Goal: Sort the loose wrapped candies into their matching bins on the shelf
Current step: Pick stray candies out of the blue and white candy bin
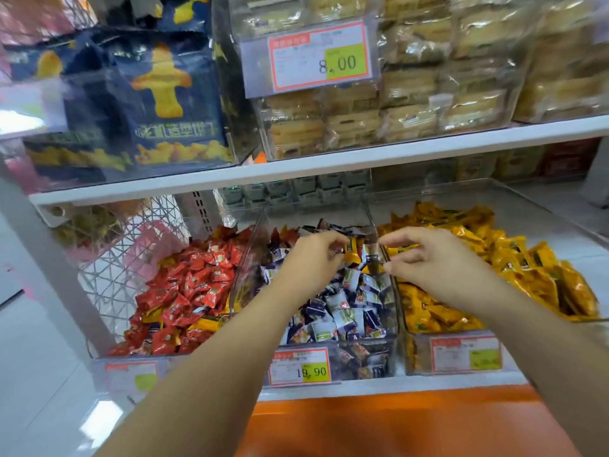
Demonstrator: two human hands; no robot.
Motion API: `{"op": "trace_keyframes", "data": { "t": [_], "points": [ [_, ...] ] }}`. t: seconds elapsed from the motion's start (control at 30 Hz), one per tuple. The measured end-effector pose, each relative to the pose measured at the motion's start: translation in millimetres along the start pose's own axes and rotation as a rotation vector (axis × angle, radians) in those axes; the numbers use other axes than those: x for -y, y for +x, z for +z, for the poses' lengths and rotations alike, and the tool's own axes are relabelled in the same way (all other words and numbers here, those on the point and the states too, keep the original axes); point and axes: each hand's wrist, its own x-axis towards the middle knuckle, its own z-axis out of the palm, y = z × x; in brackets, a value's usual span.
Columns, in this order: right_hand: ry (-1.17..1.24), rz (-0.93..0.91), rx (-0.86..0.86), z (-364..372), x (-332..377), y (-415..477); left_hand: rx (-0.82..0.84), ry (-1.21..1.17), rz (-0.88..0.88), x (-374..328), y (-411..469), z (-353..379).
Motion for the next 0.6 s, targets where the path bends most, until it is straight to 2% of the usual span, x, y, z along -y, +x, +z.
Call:
{"op": "trace_keyframes", "data": {
  "t": [0.37, 0.5, 0.6],
  "points": [
    [0.001, 0.007, 0.082, -5.2, -11.7, 2.1, 0.123, 0.196, -0.037, 1.0, 56.0, 32.9],
    [0.013, -0.006, 0.085, -6.0, -12.2, 0.9, 0.035, 0.032, -0.07, 6.2, 48.0, 32.6],
    [0.062, -0.021, -0.092, -12.4, -12.3, 0.8, -0.172, -0.195, -0.048, 2.2, 31.8, 26.7]
  ]
}}
